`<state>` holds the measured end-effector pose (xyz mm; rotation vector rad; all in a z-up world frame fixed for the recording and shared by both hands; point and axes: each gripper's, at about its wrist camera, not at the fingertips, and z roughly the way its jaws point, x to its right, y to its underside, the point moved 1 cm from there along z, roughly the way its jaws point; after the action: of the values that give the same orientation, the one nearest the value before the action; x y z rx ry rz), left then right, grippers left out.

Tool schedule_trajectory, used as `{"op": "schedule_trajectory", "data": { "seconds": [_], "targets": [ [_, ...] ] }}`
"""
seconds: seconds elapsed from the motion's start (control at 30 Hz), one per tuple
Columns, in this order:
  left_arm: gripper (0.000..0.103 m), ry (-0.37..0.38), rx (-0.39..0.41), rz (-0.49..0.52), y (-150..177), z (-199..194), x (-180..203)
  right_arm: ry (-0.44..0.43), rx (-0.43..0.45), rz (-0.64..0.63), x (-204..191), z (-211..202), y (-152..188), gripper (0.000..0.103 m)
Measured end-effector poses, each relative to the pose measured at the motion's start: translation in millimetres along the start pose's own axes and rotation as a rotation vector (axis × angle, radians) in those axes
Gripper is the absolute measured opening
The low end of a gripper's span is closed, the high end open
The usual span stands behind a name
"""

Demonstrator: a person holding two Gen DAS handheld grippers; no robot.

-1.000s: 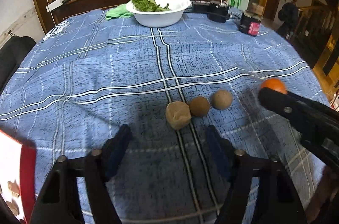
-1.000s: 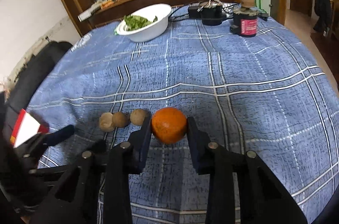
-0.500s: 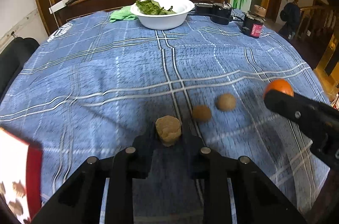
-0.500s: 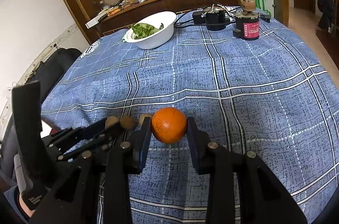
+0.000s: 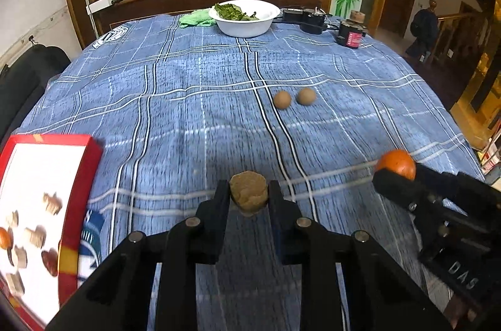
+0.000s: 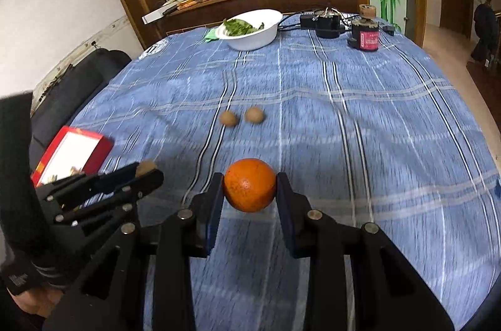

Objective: Organize fruits
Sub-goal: 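Carry the tan biscuit and the orange over the red-rimmed tray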

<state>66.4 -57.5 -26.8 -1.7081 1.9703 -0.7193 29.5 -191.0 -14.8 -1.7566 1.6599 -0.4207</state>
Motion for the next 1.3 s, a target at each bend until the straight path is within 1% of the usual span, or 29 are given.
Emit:
{"op": "schedule_trajectory", "data": {
  "seconds": [0.17, 0.37, 0.47, 0.97, 1.3],
  "targets": [
    [0.024, 0.016, 0.009, -0.003, 9.3, -14.3, -1.2, 0.009, -0.002, 0.003, -8.7, -12.1, 19.3, 0.035],
    [0.024, 0.033, 0.001, -0.017, 18.9, -21.4, -7.6, 0.01, -0.005, 0.002, -17.8, -18.5, 30.8, 0.035],
    [0.024, 0.023, -0.01, -0.028, 23.7, -21.8, -13.3, 0.007, -0.007, -0.005, -23.5, -20.4, 35.1, 0.035],
    [0.024, 0.004, -0.025, -0.077, 34.4, -31.8, -34.9, -0.042, 0.002, -0.055, -53.1, -23.7, 40.4, 0.035],
    [0.023, -0.019, -0.025, -0.126, 38.4, -41.2, -61.1, -0.098, 0.0, -0.109, -82.4, -18.6, 36.4, 0.035]
  ]
}}
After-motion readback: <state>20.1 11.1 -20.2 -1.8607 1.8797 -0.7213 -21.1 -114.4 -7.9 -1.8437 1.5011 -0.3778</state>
